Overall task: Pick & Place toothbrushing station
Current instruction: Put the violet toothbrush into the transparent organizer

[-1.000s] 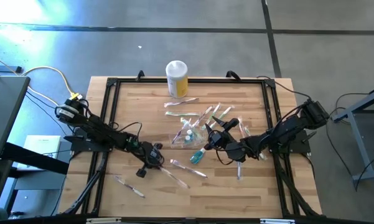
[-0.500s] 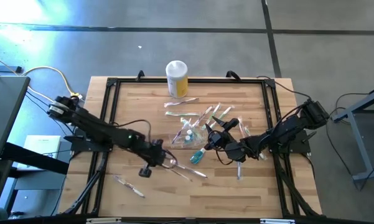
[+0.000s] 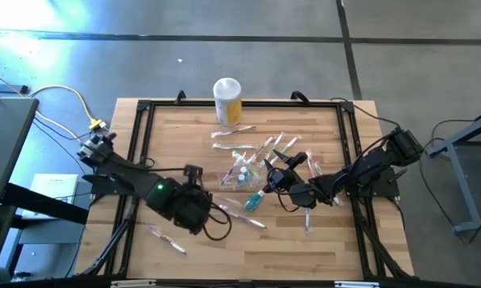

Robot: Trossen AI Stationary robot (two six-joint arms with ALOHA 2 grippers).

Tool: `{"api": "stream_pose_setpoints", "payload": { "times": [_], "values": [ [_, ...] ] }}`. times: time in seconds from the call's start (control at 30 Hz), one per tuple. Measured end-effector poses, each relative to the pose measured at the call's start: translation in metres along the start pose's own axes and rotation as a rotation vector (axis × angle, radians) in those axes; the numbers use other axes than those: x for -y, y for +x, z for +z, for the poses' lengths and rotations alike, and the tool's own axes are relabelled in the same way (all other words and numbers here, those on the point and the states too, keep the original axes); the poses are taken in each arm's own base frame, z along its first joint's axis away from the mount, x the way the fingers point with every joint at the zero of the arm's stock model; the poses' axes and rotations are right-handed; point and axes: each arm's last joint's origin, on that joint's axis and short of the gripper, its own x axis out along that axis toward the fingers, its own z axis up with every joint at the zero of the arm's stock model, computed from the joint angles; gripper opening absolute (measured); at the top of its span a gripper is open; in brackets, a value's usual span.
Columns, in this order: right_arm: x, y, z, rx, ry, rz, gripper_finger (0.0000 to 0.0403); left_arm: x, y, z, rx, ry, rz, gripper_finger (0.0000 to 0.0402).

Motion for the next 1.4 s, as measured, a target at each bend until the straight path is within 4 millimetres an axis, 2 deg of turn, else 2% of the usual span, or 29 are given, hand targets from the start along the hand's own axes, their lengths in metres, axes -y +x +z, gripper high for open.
{"api": "stream_pose_setpoints", "payload": {
  "times": [0.07, 0.13, 0.2, 0.33, 0.43, 0.63, 0.97, 1.23, 1.4],
  "values": [
    [0.0, 0.0, 0.0, 0.0, -0.001, 0.0, 0.0208, -0.001, -0.002, 0.004, -0.083, 0.002, 0.036, 0.0005],
    [0.0, 0.0, 0.0, 0.0, 0.0, 0.0, 0.0208, -0.002, 0.002, 0.014, -0.07, -0.013, 0.016, 0.0005],
    [0.0, 0.0, 0.0, -0.001, -0.002, 0.0, 0.0208, -0.003, 0.0, 0.019, -0.072, 0.047, -0.04, 0.0005],
    [0.0, 0.002, 0.0, -0.001, -0.001, 0.003, 0.0208, -0.009, 0.003, 0.028, -0.076, 0.057, -0.021, 0.0005],
    [0.0, 0.002, -0.001, 0.0, 0.0, 0.017, 0.0208, -0.016, -0.003, 0.031, -0.042, 0.084, -0.005, 0.0005],
    [0.0, 0.002, -0.001, -0.002, 0.007, 0.019, 0.0208, -0.044, -0.016, 0.031, -0.002, 0.043, -0.029, 0.0005],
    [0.0, 0.002, -0.002, -0.004, 0.004, 0.018, 0.0208, -0.078, -0.004, 0.03, -0.039, 0.0, -0.117, 0.0005],
    [-0.001, 0.002, -0.004, -0.012, -0.007, 0.019, 0.0208, -0.091, -0.004, 0.025, -0.039, 0.01, -0.086, 0.0005],
    [-0.001, 0.002, -0.005, -0.017, -0.006, 0.02, 0.0208, -0.094, -0.005, 0.009, -0.062, 0.022, -0.068, 0.0005]
  ]
}}
